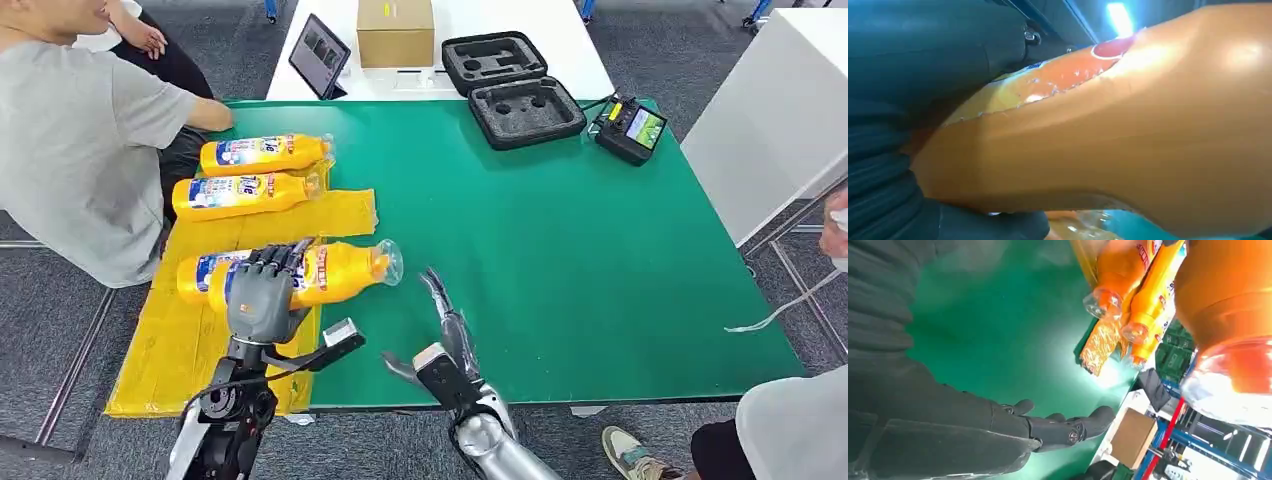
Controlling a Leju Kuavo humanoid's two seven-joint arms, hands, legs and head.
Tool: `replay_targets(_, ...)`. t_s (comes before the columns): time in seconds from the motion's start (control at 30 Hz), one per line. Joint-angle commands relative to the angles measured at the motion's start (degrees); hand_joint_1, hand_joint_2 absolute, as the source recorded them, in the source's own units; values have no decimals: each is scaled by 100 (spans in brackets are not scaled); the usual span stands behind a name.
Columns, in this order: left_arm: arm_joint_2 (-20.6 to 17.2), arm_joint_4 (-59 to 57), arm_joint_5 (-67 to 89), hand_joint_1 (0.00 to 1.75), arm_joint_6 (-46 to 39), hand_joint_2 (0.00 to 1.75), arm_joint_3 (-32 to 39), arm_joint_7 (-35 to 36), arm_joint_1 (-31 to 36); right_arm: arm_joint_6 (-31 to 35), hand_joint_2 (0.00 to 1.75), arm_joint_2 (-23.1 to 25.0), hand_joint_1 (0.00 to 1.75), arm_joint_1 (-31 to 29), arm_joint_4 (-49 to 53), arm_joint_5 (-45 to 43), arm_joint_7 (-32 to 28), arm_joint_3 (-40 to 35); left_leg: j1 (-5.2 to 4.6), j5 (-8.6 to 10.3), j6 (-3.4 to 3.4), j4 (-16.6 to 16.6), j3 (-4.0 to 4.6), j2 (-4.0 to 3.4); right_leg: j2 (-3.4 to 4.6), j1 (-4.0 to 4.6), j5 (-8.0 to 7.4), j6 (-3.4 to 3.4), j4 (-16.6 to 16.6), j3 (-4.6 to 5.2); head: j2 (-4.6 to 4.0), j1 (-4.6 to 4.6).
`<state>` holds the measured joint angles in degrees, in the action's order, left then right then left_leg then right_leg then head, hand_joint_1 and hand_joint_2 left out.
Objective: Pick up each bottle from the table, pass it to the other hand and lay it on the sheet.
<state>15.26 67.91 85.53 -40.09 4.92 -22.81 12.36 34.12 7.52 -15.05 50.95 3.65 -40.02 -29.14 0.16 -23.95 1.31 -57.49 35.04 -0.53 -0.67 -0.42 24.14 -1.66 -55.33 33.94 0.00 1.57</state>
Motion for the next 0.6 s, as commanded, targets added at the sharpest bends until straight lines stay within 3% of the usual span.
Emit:
replay_targets(0.03,-1095,-1019,447,175,9,175,-1311,1538,453,-127,175,78,0,-148,-445,-49,2,234,2,-6,-10,10,-34,4,6,1,7,8,6,-31,0,2)
replay_targets(0.1,-1270,-1433,447,175,9,175,-1734,1859,643,-153,175,67,0,-134,-443,-74,2,286,2,-5,-12,11,-34,10,0,1,9,9,5,-31,0,0)
replay_targets(0.4,-1270,-1433,447,175,9,175,-1734,1859,643,-153,175,67,0,-134,-443,-74,2,286,4,-6,-8,4,-25,3,7,0,8,6,1,-22,0,0)
replay_targets(0.53,-1625,-2340,447,175,9,175,-2499,2483,1125,-243,175,134,0,-189,-529,-86,2,373,6,-1,-12,7,-25,17,-8,2,8,9,1,-24,0,0)
replay_targets(0.6,-1669,-2516,447,175,9,175,-2552,2494,1157,-254,175,150,0,-188,-536,-95,2,389,7,-3,-13,7,-31,9,0,2,7,10,2,-28,0,0)
